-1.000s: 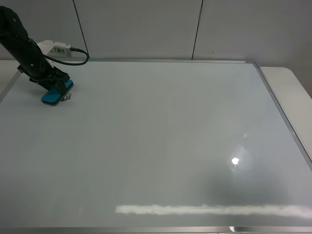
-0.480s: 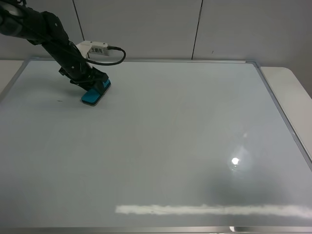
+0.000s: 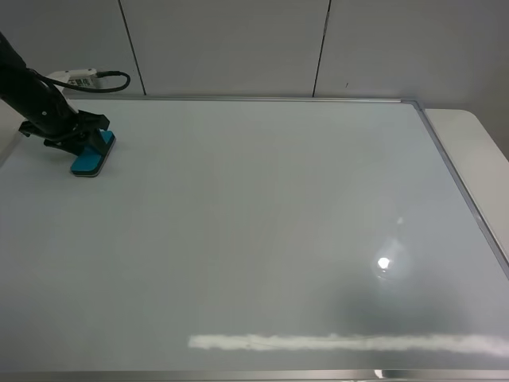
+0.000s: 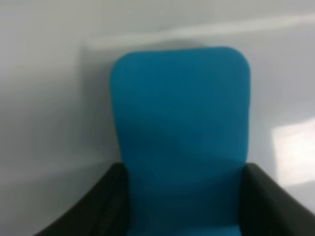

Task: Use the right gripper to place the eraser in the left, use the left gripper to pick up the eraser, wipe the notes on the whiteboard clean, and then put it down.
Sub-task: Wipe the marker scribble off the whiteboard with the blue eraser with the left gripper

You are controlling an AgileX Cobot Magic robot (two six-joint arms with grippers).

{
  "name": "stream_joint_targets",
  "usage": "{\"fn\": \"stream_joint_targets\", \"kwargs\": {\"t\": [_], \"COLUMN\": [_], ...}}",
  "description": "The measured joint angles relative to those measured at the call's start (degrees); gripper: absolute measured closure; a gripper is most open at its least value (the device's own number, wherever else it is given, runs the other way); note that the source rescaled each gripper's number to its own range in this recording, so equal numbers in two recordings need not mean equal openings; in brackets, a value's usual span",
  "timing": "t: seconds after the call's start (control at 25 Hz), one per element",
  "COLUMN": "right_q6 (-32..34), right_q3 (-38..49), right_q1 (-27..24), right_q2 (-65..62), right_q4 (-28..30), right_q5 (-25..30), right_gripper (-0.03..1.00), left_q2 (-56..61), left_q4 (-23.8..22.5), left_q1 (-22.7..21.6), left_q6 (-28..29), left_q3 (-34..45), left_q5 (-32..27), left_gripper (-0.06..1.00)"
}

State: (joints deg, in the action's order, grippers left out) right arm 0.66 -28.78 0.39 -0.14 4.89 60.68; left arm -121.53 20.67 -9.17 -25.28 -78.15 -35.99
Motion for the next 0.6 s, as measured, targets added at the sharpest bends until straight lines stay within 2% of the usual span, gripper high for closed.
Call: {"fn": "stream_joint_targets", "kwargs": {"t": [0.24,0.6], "right_q6": [0.0,0.0], "right_q3": [0.0,0.0], "right_q1": [0.0,0.0], "right_q2": [0.0,0.0], "right_q4": [0.0,0.0], "right_q5": [0.0,0.0], "right_gripper": [-0.02,-0.02], "left_q2": [2.4,12.8], "left_q4": [-0.9,-2.9], "left_q1": [-0.8,3.7], "left_q6": [-0.6,2.9], "left_q3": [3.7,13.8], "left_q5": [2.4,0.9], "left_gripper": [0.94,0.94]}}
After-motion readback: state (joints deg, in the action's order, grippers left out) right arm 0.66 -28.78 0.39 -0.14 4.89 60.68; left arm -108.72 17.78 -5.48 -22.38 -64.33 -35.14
